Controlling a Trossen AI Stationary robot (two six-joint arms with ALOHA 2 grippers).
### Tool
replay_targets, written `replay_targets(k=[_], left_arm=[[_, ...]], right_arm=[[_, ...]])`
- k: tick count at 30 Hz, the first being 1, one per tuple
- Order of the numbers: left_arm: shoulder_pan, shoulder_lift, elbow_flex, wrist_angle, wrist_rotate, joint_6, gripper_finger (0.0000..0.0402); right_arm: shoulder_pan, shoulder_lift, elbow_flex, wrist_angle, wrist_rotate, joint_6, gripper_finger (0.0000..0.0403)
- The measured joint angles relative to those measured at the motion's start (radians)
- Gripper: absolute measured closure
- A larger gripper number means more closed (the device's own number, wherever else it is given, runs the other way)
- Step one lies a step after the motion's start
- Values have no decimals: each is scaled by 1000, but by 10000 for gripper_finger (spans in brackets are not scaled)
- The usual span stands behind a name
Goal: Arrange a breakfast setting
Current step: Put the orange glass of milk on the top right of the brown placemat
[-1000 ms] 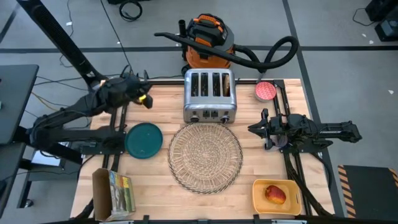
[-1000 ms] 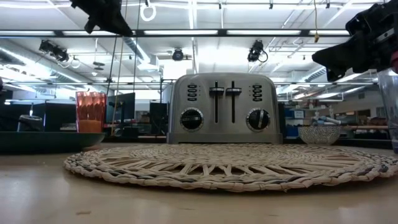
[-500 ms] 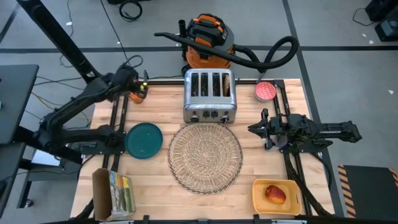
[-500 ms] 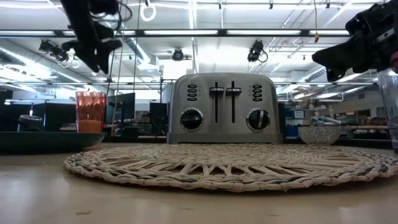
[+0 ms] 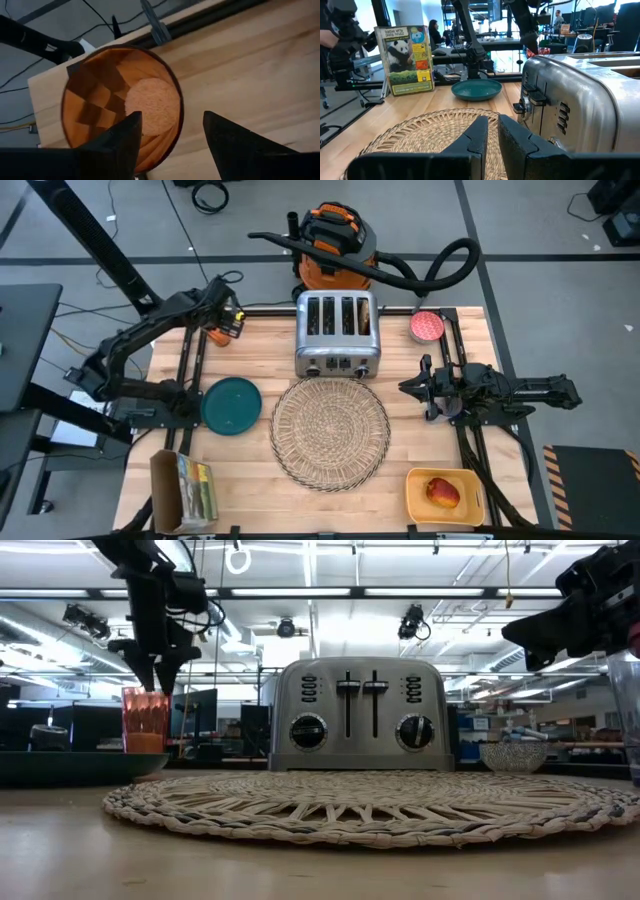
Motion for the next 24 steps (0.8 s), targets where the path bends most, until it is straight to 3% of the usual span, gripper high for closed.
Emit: replay_targets(k=[4,9,15,21,24], left_arm=[[9,33,0,0,5,18,187],[10,58,0,0,4,19,222],[9,49,0,-3,4,24,284],[9,47,0,-38,17,39,380],[9,46,0,-42,12,42,386]], right_arm=[[0,0,0,0,0,0,349],[0,0,0,0,0,0,349],[0,0,0,0,0,0,349],[0,0,0,0,0,0,349],[0,0,0,0,0,0,349]])
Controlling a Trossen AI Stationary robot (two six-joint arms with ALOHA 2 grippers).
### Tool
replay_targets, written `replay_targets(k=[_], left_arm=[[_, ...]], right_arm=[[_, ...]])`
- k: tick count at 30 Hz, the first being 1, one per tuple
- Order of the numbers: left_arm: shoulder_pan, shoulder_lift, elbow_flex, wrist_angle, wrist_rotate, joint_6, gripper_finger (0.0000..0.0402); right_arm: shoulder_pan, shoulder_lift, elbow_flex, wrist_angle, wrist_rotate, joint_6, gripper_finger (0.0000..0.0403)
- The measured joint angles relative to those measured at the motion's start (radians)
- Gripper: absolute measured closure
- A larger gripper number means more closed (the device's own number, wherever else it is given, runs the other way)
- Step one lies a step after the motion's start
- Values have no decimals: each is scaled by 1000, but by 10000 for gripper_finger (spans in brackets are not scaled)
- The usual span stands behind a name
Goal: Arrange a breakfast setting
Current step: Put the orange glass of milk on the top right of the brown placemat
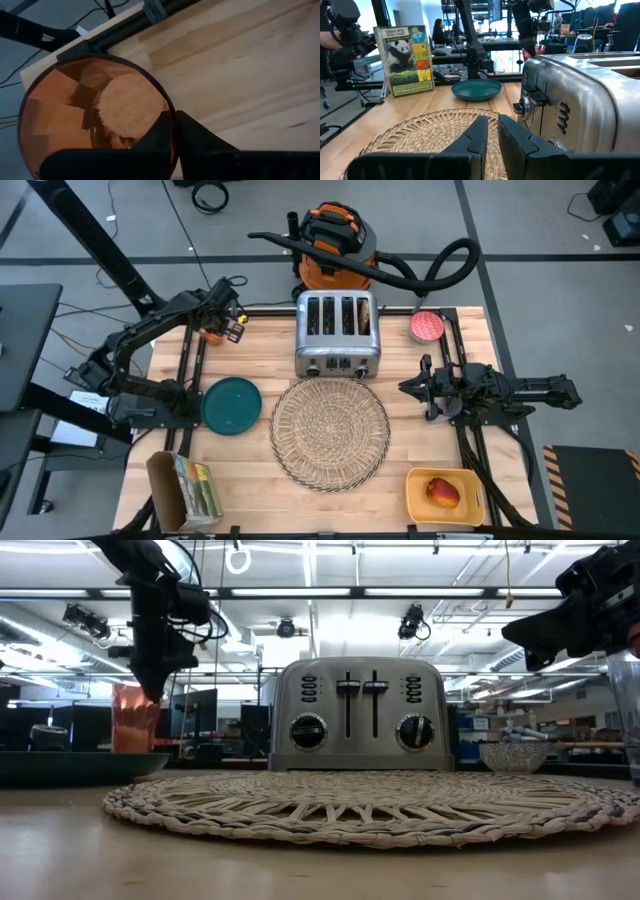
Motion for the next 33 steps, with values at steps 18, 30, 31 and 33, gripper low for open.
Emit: replay_targets(k=[18,30,31,33], left_arm=[[-350,-79,266,-309,68,-80,387],[-920,-77,399,-256,161,-133,387],[-960,-75,399,-239,162,-122,387],[-1039,-62,400,-182,161,-104,387]], right_arm=[[0,0,0,0,0,0,349],[0,0,0,0,0,0,349],[0,0,0,0,0,0,349],[0,0,0,0,0,0,349]])
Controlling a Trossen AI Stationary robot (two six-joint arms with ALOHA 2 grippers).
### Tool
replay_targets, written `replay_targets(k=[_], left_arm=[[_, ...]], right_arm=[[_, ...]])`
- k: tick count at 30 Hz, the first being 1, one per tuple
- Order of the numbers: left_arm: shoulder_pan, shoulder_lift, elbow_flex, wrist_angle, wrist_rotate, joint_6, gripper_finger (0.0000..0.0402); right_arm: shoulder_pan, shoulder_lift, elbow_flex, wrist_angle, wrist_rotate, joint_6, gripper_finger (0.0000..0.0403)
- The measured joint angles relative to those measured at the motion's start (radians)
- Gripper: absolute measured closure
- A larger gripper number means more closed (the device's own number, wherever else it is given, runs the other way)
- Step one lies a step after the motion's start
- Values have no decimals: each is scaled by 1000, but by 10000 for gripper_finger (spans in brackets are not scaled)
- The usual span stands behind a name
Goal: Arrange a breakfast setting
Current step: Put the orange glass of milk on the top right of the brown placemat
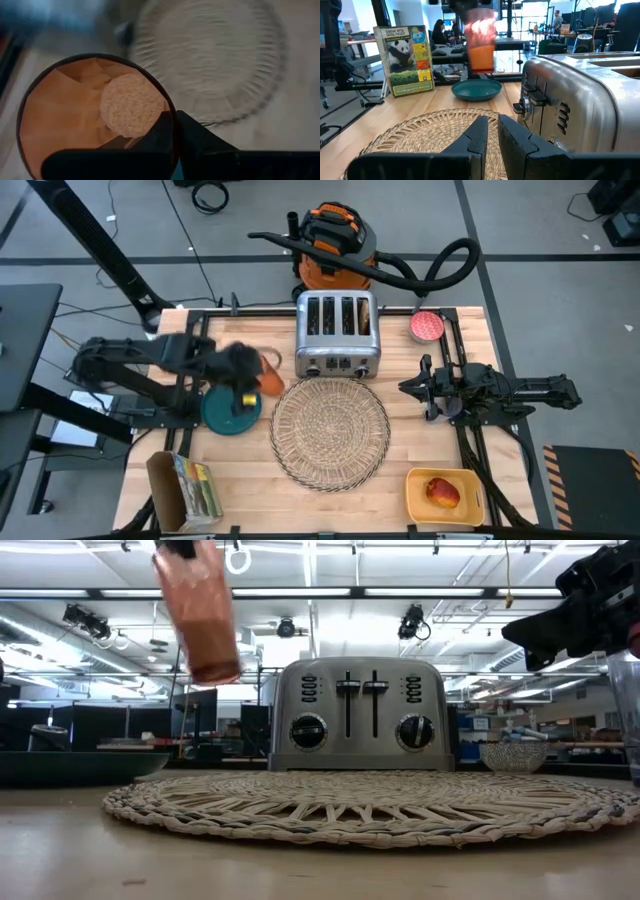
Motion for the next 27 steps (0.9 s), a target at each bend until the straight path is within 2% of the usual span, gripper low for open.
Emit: replay_targets(k=[5,9,15,21,24,27], left_arm=[[-137,71,0,146,14,56,387],[-151,171,9,257,14,145,387],[-84,372,172,287,21,365,387],[25,548,320,279,151,552,387],[71,608,370,282,193,647,387],[112,647,410,279,231,738,387]], right_arm=[[0,0,0,2,0,0,349],[0,0,0,13,0,-2,349],[0,0,0,90,0,0,349],[0,0,0,201,-18,181,349],[-1,1,0,291,31,168,349],[6,13,30,307,19,120,351]])
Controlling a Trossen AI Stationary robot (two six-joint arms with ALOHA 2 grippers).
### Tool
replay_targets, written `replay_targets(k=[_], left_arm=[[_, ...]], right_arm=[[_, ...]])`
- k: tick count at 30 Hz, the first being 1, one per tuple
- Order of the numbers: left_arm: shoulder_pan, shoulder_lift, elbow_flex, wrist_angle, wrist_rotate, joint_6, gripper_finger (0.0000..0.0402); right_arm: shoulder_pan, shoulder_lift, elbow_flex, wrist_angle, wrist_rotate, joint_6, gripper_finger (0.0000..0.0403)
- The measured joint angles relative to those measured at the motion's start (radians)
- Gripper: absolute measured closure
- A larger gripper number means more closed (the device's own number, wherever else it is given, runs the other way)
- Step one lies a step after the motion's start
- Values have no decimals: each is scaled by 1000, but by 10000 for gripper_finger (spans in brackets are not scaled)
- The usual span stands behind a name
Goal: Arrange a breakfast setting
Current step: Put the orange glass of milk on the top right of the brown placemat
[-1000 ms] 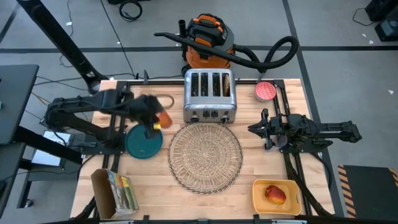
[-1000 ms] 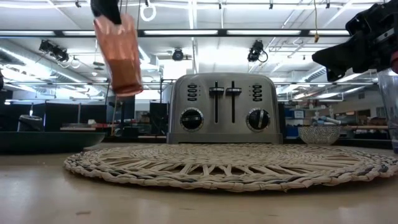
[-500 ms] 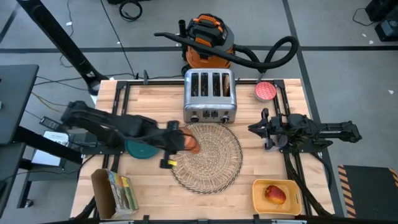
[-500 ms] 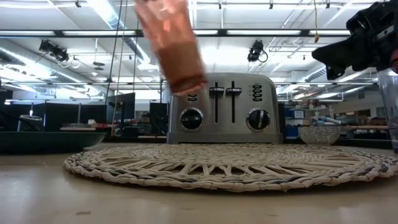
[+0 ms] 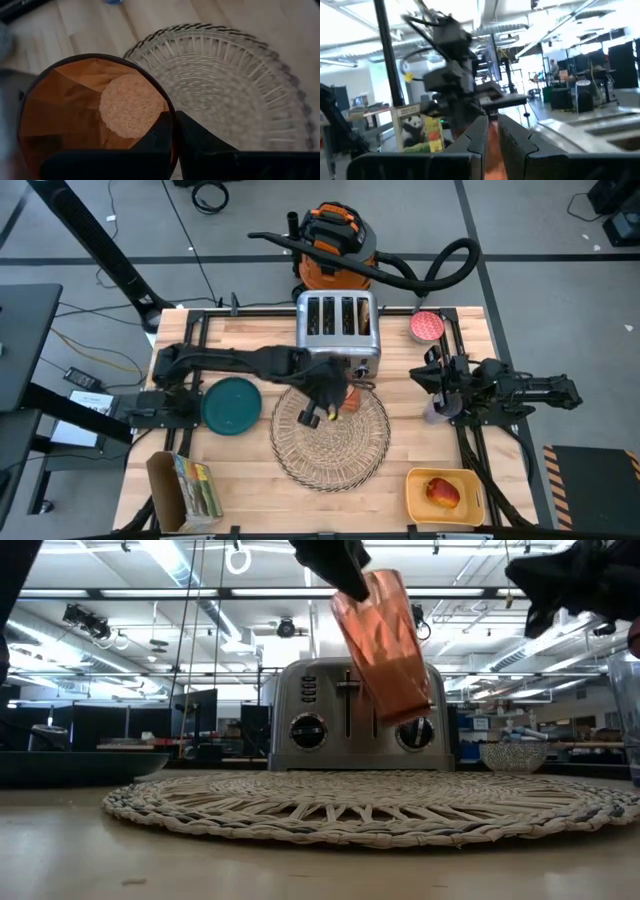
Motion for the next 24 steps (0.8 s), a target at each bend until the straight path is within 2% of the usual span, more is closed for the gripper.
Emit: replay_targets(k=[4,9,15,20,24], left_arm=[[51,46,42,10,9,76,388],[100,125,101,14,42,125,388],[90,183,198,-77,54,155,388],[80,198,202,-72,140,166,388],[78,228,199,-65,134,171,388]], right_arm=[[28,73,92,-67,29,-51,359],[58,236,223,-126,73,-105,364],[75,433,364,-219,104,-124,361],[78,547,449,-321,112,-124,351],[78,606,472,-354,112,-124,343]])
